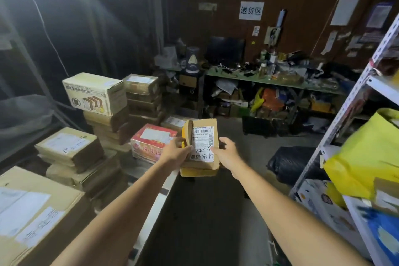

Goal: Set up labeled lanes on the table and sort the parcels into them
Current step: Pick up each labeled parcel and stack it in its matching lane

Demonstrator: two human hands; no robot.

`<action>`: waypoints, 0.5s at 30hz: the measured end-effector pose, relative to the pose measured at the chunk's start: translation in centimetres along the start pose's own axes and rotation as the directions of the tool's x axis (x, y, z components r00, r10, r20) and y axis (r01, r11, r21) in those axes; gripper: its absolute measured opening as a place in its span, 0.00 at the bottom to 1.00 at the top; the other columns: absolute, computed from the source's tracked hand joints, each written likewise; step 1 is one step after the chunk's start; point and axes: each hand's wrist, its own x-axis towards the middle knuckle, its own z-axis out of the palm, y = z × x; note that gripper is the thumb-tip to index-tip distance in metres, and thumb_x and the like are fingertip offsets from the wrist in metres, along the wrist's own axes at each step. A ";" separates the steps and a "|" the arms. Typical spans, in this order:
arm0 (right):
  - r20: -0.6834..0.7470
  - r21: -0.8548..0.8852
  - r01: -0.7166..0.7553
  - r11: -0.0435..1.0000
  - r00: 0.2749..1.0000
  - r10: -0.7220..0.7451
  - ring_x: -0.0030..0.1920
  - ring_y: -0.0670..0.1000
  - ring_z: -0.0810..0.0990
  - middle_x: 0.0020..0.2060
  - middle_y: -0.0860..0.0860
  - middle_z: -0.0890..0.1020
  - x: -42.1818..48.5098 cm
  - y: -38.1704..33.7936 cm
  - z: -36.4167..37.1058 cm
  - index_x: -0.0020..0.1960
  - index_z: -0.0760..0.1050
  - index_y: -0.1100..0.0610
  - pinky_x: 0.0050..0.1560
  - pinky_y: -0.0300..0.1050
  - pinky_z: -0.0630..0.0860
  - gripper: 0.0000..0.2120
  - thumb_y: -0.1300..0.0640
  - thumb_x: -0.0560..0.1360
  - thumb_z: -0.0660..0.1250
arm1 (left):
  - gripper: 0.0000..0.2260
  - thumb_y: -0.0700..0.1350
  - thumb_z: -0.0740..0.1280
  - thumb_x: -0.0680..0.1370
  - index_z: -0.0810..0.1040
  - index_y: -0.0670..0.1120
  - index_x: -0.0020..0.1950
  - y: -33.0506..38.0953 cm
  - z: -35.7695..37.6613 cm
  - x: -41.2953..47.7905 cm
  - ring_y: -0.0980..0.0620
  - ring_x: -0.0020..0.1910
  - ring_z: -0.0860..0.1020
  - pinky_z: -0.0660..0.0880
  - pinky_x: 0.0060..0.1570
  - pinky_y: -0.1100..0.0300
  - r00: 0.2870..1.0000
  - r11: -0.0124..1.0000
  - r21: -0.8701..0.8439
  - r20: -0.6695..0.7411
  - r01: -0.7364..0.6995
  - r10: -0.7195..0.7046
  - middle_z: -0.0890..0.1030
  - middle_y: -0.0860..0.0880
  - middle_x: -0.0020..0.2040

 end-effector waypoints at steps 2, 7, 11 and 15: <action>0.055 -0.003 0.014 1.000 0.998 -0.014 0.58 0.48 0.72 0.71 0.54 0.70 3.9 -0.2 -0.7 0.76 0.64 0.56 0.57 0.45 0.76 0.25 0.61 0.80 0.66 | 0.26 0.49 0.72 0.77 0.70 0.49 0.73 0.7 1.0 2.9 0.50 0.53 0.81 0.81 0.55 0.51 0.999 1.000 -0.016 -0.040 0.026 -0.027 0.79 0.47 0.58; 0.163 -0.042 0.042 0.998 0.986 -0.034 0.60 0.51 0.75 0.69 0.55 0.72 12.6 -1.7 -2.5 0.75 0.64 0.59 0.52 0.42 0.74 0.24 0.63 0.81 0.64 | 0.24 0.49 0.72 0.76 0.71 0.50 0.71 3.6 3.0 9.0 0.52 0.47 0.81 0.78 0.37 0.60 0.984 0.994 0.031 -0.150 0.103 -0.097 0.80 0.46 0.56; 0.248 -0.090 0.107 0.990 0.965 -0.082 0.58 0.52 0.78 0.67 0.54 0.75 18.7 -3.4 -2.5 0.75 0.65 0.57 0.56 0.48 0.78 0.26 0.63 0.78 0.65 | 0.24 0.47 0.72 0.76 0.71 0.51 0.70 5.8 3.3 12.9 0.54 0.43 0.79 0.74 0.33 0.61 0.970 0.989 0.074 -0.218 0.127 -0.108 0.79 0.48 0.54; 0.306 -0.127 0.172 0.977 0.944 -0.127 0.54 0.50 0.78 0.57 0.46 0.76 24.6 -5.1 -2.0 0.69 0.70 0.55 0.55 0.47 0.78 0.22 0.64 0.77 0.65 | 0.28 0.44 0.73 0.74 0.68 0.54 0.72 6.5 3.1 17.8 0.51 0.47 0.82 0.83 0.43 0.51 0.959 0.987 -0.021 -0.236 0.157 -0.157 0.80 0.48 0.53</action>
